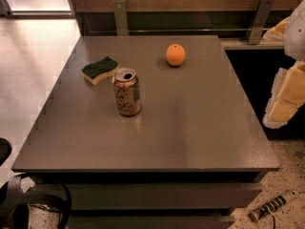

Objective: Pick orange

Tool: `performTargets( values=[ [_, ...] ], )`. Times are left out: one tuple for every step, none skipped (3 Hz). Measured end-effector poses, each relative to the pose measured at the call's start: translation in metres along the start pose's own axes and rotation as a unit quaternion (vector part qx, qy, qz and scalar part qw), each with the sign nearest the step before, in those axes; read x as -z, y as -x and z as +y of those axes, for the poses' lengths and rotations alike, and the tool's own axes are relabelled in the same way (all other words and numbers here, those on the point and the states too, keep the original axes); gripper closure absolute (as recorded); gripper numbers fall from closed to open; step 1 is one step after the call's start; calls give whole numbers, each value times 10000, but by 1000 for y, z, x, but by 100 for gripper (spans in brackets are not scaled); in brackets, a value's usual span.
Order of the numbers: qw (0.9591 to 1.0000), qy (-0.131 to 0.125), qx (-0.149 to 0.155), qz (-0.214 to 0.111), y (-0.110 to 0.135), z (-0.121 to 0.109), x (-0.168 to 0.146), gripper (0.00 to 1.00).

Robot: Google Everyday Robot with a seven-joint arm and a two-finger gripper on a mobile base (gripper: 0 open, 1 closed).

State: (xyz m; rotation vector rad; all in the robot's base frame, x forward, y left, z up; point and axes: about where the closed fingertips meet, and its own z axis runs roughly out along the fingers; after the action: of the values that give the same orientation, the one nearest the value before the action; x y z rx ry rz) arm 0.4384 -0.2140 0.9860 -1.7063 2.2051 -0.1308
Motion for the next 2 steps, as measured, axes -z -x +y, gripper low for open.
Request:
performTargets(
  values=[
    [10000, -1, 0, 0, 0, 0, 0, 0],
    [9995, -147, -165, -246, 2, -17, -1, 0]
  ],
)
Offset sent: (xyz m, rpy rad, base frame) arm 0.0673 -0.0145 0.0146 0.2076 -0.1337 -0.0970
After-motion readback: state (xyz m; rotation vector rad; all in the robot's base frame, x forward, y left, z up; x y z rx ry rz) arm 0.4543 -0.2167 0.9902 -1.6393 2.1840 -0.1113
